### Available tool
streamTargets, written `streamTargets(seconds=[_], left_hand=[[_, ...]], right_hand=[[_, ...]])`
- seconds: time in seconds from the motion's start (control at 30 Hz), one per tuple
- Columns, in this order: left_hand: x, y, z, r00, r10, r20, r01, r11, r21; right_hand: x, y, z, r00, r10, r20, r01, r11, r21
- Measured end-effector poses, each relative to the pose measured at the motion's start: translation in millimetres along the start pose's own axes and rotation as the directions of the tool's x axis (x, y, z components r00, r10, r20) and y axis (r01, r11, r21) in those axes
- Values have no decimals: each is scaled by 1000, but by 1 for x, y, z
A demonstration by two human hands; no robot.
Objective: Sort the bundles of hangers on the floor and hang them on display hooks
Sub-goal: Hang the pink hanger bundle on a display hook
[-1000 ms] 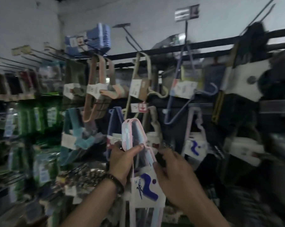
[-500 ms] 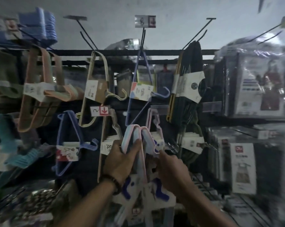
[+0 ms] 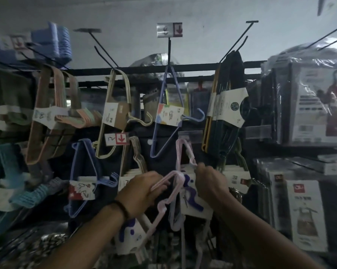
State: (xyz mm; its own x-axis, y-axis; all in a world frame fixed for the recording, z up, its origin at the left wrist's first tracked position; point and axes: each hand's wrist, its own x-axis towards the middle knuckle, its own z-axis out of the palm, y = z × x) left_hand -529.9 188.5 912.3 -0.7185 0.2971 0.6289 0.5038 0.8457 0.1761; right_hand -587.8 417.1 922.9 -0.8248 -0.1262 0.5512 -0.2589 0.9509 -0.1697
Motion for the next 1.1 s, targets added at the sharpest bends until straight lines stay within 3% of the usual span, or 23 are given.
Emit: streamTargets(seconds=[0.23,0.43,0.67,0.83,1.0,1.1], left_hand=[[21,10,16,999,-41,-31,36,989,-143],[31,22,24,995,1,-99,-11,995,-96],[33,17,30,998,-11,-59,7,999,-54],[32,20,34,997,-27,-67,20,994,-108],[31,17,33,997,-18,-72,5,985,-171],[33,15,34,992,28,-121,-44,990,-133]], right_hand=[[11,1,5,989,-48,-137,46,999,-12],[10,7,19,984,-15,-179,10,1000,-29],[22,6,46,974,6,-226,-13,999,-30],[24,6,61,954,33,-299,-31,999,9],[22,7,61,960,38,-278,-46,999,-23],[24,8,56,948,42,-315,-44,999,2]])
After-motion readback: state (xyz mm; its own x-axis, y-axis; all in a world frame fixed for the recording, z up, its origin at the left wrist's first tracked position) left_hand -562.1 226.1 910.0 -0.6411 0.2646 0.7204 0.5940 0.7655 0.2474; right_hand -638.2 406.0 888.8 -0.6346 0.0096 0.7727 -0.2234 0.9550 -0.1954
